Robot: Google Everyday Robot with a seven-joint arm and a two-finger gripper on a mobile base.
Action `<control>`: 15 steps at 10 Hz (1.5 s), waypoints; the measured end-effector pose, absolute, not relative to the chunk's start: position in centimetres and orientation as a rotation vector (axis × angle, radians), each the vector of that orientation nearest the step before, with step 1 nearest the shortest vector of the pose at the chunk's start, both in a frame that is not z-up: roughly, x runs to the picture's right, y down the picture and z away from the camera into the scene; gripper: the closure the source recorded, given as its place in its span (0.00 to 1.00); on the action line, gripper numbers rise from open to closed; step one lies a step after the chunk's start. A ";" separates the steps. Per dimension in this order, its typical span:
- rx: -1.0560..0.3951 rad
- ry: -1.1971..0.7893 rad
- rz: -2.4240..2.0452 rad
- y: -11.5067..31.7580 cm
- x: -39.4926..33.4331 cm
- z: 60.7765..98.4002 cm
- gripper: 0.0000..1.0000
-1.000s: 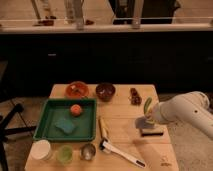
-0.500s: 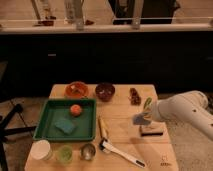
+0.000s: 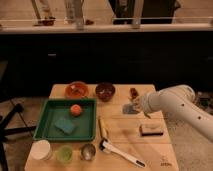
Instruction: Place towel in purple bowl
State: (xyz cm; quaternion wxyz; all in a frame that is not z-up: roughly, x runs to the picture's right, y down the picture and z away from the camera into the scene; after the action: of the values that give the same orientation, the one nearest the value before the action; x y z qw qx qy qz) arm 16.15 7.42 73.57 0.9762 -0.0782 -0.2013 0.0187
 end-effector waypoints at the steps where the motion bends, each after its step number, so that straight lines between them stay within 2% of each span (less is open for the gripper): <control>1: -0.149 -0.420 0.043 7.0 15.8 73.8 1.00; 10: -0.146 -0.527 0.047 2.4 9.0 77.2 1.00; 15: -0.149 -0.527 0.047 2.3 8.9 77.3 1.00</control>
State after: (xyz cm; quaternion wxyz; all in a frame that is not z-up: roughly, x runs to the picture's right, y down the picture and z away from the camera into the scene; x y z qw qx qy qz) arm 8.86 2.33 77.34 0.9624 -0.0736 -0.2604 0.0230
